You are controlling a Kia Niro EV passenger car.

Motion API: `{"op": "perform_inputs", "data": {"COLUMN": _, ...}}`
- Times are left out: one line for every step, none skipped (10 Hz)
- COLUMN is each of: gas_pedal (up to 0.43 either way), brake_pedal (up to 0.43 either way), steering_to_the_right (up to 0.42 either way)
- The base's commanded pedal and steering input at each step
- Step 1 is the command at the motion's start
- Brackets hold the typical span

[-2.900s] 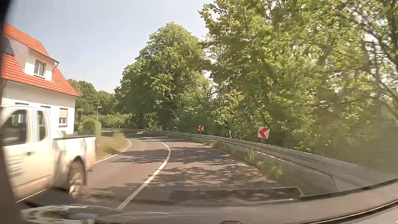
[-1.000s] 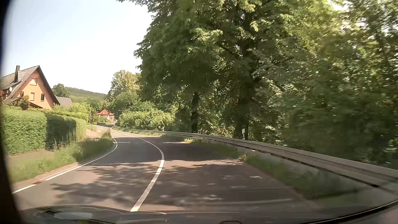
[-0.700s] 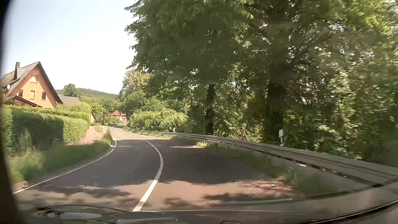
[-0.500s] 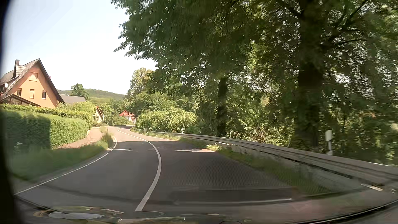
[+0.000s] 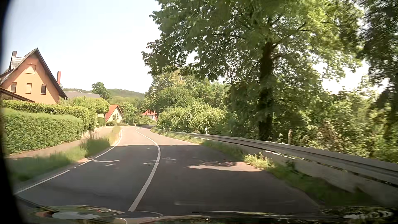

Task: Follow the waypoints while adhering to traffic rules and regulations

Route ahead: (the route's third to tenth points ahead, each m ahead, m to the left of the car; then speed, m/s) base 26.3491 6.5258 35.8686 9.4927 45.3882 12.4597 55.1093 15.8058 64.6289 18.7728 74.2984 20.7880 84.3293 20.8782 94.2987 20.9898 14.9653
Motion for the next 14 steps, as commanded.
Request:
{"op": "perform_inputs", "data": {"gas_pedal": 0.169, "brake_pedal": 0.000, "steering_to_the_right": -0.075}}
{"op": "perform_inputs", "data": {"gas_pedal": 0.169, "brake_pedal": 0.000, "steering_to_the_right": -0.074}}
{"op": "perform_inputs", "data": {"gas_pedal": 0.169, "brake_pedal": 0.000, "steering_to_the_right": -0.072}}
{"op": "perform_inputs", "data": {"gas_pedal": 0.177, "brake_pedal": 0.000, "steering_to_the_right": -0.071}}
{"op": "perform_inputs", "data": {"gas_pedal": 0.177, "brake_pedal": 0.000, "steering_to_the_right": -0.069}}
{"op": "perform_inputs", "data": {"gas_pedal": 0.177, "brake_pedal": 0.000, "steering_to_the_right": -0.067}}
{"op": "perform_inputs", "data": {"gas_pedal": 0.177, "brake_pedal": 0.000, "steering_to_the_right": -0.064}}
{"op": "perform_inputs", "data": {"gas_pedal": 0.189, "brake_pedal": 0.000, "steering_to_the_right": -0.057}}
{"op": "perform_inputs", "data": {"gas_pedal": 0.189, "brake_pedal": 0.000, "steering_to_the_right": -0.050}}
{"op": "perform_inputs", "data": {"gas_pedal": 0.189, "brake_pedal": 0.000, "steering_to_the_right": -0.045}}
{"op": "perform_inputs", "data": {"gas_pedal": 0.189, "brake_pedal": 0.000, "steering_to_the_right": -0.042}}
{"op": "perform_inputs", "data": {"gas_pedal": 0.189, "brake_pedal": 0.000, "steering_to_the_right": -0.040}}
{"op": "perform_inputs", "data": {"gas_pedal": 0.189, "brake_pedal": 0.000, "steering_to_the_right": -0.041}}
{"op": "perform_inputs", "data": {"gas_pedal": 0.189, "brake_pedal": 0.000, "steering_to_the_right": -0.040}}
